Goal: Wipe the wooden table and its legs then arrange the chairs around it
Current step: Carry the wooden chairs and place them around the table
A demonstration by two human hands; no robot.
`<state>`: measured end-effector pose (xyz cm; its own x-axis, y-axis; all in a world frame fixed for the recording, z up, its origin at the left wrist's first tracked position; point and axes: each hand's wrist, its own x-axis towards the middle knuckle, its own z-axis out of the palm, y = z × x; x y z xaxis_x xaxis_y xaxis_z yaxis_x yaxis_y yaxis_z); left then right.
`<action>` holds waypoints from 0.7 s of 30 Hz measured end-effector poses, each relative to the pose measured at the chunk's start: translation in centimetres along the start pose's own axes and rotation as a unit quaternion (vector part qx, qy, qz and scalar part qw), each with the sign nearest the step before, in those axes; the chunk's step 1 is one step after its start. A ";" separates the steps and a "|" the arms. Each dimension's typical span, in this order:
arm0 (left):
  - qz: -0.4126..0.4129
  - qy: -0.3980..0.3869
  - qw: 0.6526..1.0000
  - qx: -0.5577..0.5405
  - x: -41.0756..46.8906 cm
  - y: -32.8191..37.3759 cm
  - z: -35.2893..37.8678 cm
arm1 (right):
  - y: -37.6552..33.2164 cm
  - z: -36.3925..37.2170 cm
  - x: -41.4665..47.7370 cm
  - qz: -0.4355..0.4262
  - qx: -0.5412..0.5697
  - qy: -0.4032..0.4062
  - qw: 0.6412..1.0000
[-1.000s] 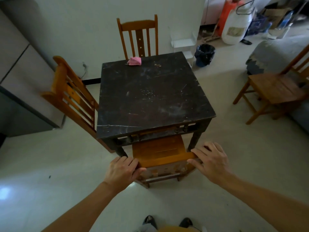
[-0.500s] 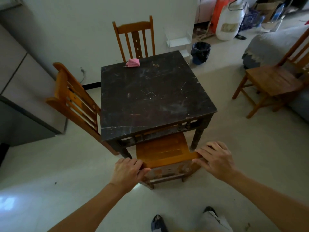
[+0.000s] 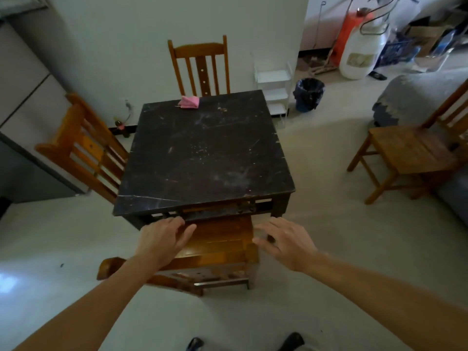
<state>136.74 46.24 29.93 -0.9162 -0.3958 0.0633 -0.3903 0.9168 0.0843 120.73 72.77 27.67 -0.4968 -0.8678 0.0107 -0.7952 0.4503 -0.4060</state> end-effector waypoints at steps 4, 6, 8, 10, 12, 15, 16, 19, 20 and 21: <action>0.031 -0.003 1.000 -0.003 6.7 9.5 0.1 | 6.6 -4.9 -1.4 0.028 -0.043 -0.010 0.999; 0.060 -0.008 0.998 -0.011 10.4 14.2 0.0 | 10.4 -7.7 -2.4 0.066 -0.058 -0.012 0.996; 0.097 -0.022 0.995 -0.022 14.1 18.5 0.0 | 14.9 -10.0 -3.5 0.101 -0.071 0.001 0.992; 0.136 -0.041 0.989 -0.032 17.4 22.5 0.3 | 19.7 -11.5 -4.6 0.144 -0.072 0.023 0.987; 0.166 -0.048 0.984 -0.033 20.5 26.4 1.1 | 24.4 -12.8 -5.7 0.185 -0.079 0.040 0.979; 0.194 -0.035 0.980 -0.007 25.6 32.4 3.3 | 31.1 -15.4 -7.6 0.230 -0.095 0.057 0.967; 0.202 -0.033 0.979 -0.004 27.5 34.5 4.1 | 33.5 -16.2 -8.2 0.243 -0.102 0.057 0.963; 0.229 -0.037 0.973 -0.015 33.7 41.3 6.5 | 41.5 -19.0 -9.9 0.282 -0.123 0.056 0.950; 0.240 -0.046 0.970 -0.016 35.9 43.7 7.1 | 44.2 -20.0 -10.5 0.299 -0.124 0.064 0.944; 0.248 -0.055 0.967 -0.021 38.0 46.3 7.5 | 46.8 -21.1 -11.1 0.321 -0.120 0.071 0.937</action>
<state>83.16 73.99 28.75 -0.9949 0.1012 -0.0001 0.1005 0.9888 0.1104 81.70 107.89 27.80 -0.9270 -0.3734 -0.0360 -0.3640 0.9186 -0.1535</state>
